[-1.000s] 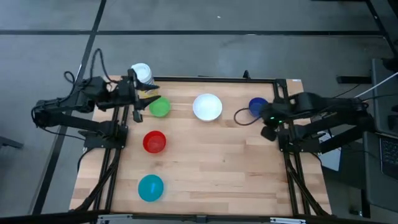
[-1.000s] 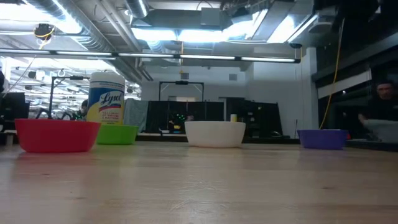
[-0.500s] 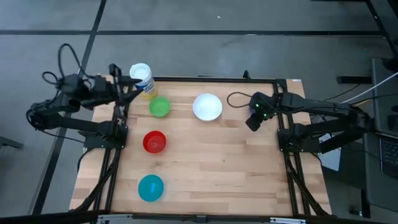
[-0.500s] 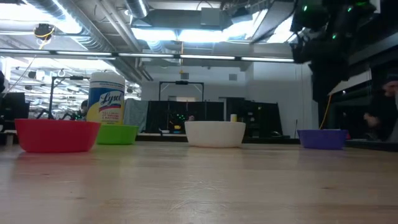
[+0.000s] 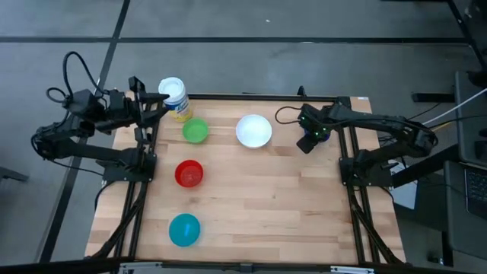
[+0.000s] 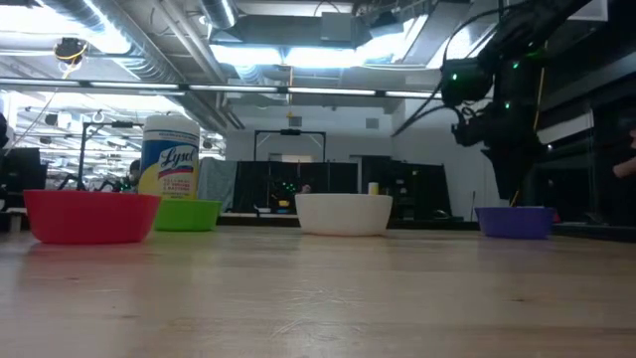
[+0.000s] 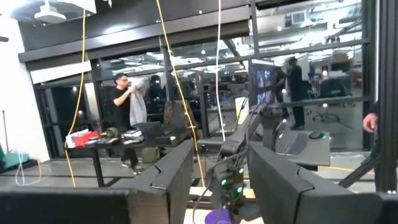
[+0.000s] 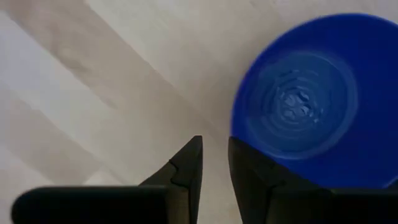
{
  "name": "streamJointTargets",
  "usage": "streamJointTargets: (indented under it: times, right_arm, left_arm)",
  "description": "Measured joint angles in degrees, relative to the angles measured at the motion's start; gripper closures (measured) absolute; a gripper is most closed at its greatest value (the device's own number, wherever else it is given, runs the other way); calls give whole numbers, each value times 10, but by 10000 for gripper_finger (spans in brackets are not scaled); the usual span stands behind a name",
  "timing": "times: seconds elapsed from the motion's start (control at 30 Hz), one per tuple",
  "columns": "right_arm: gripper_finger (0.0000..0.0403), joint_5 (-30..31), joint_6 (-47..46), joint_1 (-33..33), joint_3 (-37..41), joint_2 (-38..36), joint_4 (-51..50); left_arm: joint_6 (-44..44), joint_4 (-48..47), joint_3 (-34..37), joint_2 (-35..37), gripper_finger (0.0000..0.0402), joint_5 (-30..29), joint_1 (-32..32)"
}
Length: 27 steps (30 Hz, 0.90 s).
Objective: Nest bowls inside each other
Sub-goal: Stack the dark blue bowl on the white bowl
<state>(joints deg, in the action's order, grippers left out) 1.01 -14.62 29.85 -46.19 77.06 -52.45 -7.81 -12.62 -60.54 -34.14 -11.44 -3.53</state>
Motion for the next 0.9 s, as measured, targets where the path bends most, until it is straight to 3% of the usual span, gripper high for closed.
streamJointTargets:
  times: [0.27,0.47,0.7,0.9]
  right_arm:
    - [282,1,29,38,0,16,12]
    - [284,-5,35,47,0,36,32]
    - [312,-11,37,46,0,78,51]
    - [390,6,46,44,-5,124,46]
  left_arm:
    - [1,-14,-22,0,254,1,0]
    - [1,-14,-23,0,254,1,0]
    - [1,-15,-23,0,254,1,0]
    - [4,-15,-23,0,254,2,0]
